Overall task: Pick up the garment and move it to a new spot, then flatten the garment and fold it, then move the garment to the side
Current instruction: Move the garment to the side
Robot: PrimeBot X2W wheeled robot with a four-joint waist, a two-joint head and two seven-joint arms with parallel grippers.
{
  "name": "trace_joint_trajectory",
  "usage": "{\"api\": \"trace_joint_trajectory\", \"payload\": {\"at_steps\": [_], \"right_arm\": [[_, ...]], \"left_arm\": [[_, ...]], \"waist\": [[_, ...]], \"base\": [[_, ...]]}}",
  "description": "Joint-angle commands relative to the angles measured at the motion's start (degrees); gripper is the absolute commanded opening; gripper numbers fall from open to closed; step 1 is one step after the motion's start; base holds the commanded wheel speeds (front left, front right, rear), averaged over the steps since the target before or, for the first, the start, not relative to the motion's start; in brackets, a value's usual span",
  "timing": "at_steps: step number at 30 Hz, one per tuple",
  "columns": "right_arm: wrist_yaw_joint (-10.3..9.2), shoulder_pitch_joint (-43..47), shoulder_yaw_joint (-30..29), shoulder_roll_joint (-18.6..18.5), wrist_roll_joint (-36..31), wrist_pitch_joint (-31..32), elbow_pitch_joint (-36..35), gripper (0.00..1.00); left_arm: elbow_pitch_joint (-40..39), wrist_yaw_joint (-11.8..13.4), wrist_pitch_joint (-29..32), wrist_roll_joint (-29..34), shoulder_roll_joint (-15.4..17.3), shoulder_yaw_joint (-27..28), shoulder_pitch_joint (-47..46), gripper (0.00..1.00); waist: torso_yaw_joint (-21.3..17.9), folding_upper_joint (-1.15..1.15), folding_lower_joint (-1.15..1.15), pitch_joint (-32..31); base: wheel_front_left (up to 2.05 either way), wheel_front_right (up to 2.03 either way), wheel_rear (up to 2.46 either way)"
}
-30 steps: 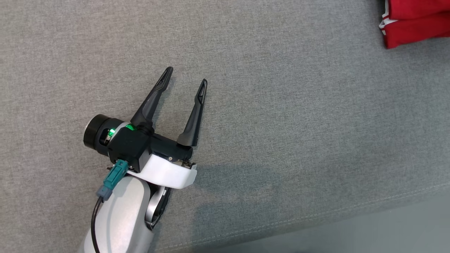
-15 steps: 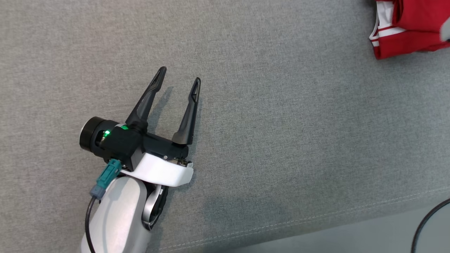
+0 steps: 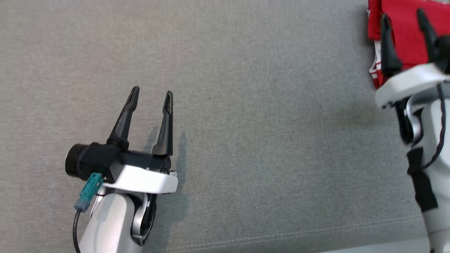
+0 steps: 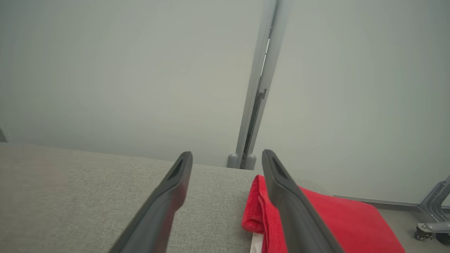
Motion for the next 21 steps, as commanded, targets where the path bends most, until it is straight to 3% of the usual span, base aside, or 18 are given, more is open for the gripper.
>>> {"api": "trace_joint_trajectory", "payload": {"at_steps": [1,10,21], "right_arm": [[0.06,2.4,1.4,0.0,1.4,-0.6,-2.8,1.0],[0.06,14.6,5.2,0.1,6.4,-0.6,-11.1,1.0],[0.06,31.4,4.8,1.9,8.2,-0.6,-21.6,1.0]], "left_arm": [[-1.5,0.6,-0.3,0.3,0.4,2.1,0.5,1.0],[-0.8,1.6,-0.3,0.7,0.3,5.1,4.3,1.0],[-1.9,3.2,-0.3,-1.8,0.3,6.5,11.6,1.0]], "waist": [[2.0,0.0,0.0,-3.3],[5.5,0.0,0.0,-11.3],[7.5,0.0,0.0,-19.8]], "base": [[0.0,0.0,0.0],[0.0,0.0,0.0],[0.0,0.0,0.0]]}}
